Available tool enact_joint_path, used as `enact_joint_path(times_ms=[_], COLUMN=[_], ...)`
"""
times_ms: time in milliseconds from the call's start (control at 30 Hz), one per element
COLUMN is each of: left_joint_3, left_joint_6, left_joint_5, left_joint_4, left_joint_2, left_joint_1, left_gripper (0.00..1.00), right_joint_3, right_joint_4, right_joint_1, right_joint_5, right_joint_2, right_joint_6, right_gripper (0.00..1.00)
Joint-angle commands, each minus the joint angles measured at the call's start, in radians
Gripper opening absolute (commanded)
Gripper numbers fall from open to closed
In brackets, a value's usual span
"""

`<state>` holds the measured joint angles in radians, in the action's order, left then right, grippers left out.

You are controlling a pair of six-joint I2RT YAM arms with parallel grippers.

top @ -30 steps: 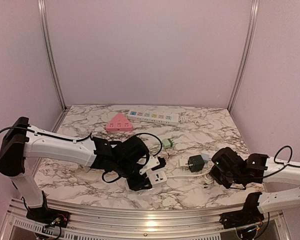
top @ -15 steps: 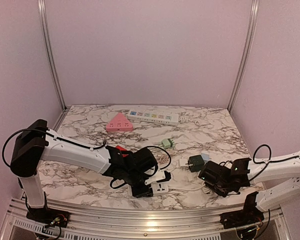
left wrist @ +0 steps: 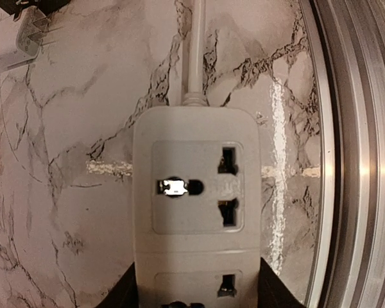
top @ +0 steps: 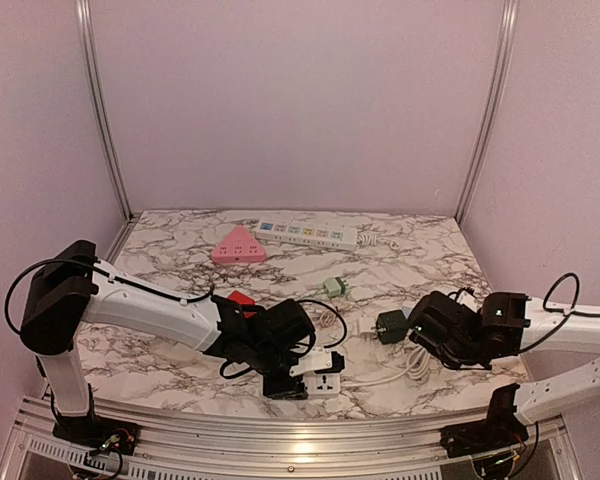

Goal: Insert the plug
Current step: Move the socket to the center of the board, then move the plug to the center of the board.

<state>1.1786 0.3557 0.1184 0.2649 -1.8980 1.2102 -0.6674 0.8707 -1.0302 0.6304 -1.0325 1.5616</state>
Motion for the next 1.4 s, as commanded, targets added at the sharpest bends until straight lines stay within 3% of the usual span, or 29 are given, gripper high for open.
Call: enact_joint_path(times_ms=[0, 133, 267, 333, 433, 467, 700, 833, 967, 1167, 1367], left_joint_3=[-0.034, -0.058, -0.087, -0.102, -0.118, -0.118, -0.083, -0.108, -0.128, -0.146, -0.158], left_joint_6=[0.035, 0.026, 0.011, 0.009, 0.014, 0.013, -0.114, -0.241, -0.316, -0.463, -0.550], left_joint_5=[-0.037, -0.085, -0.114, -0.114, -0.145, -0.150, -0.183, -0.396, -0.535, -0.509, -0.480], left_joint_4=[0.002, 0.002, 0.000, 0.000, -0.001, 0.001, -0.001, -0.039, -0.033, -0.015, -0.010], left_joint_2=[0.012, 0.027, 0.069, 0.098, 0.155, 0.176, 0.350, 0.453, 0.512, 0.524, 0.468], left_joint_1=[0.008, 0.005, -0.013, -0.025, -0.036, -0.038, -0.115, -0.156, -0.198, -0.294, -0.351], left_gripper=[0.28, 0.41, 0.67, 0.77, 0.94, 0.98, 0.99, 0.99, 0.99, 0.99, 0.99], right_joint_3=[-0.058, -0.046, -0.035, -0.042, -0.069, -0.079, -0.164, -0.171, -0.176, -0.169, -0.136], right_joint_4=[0.000, -0.018, -0.069, -0.130, -0.216, -0.245, -0.347, -0.431, -0.444, -0.469, -0.434], right_joint_1=[-0.008, -0.007, -0.002, 0.009, 0.019, 0.021, 0.049, 0.077, 0.105, 0.117, 0.118], right_joint_5=[0.109, 0.167, 0.232, 0.251, 0.269, 0.270, 0.253, 0.154, 0.097, 0.041, -0.024], right_joint_2=[-0.035, -0.061, -0.034, -0.013, 0.008, 0.012, 0.024, 0.055, 0.089, 0.120, 0.142], right_joint_6=[-0.124, -0.110, -0.146, -0.254, -0.476, -0.549, -0.888, -1.059, -1.126, -1.216, -1.205], right_gripper=[0.70, 0.68, 0.67, 0.76, 0.97, 0.98, 0.98, 0.99, 0.98, 0.98, 0.99])
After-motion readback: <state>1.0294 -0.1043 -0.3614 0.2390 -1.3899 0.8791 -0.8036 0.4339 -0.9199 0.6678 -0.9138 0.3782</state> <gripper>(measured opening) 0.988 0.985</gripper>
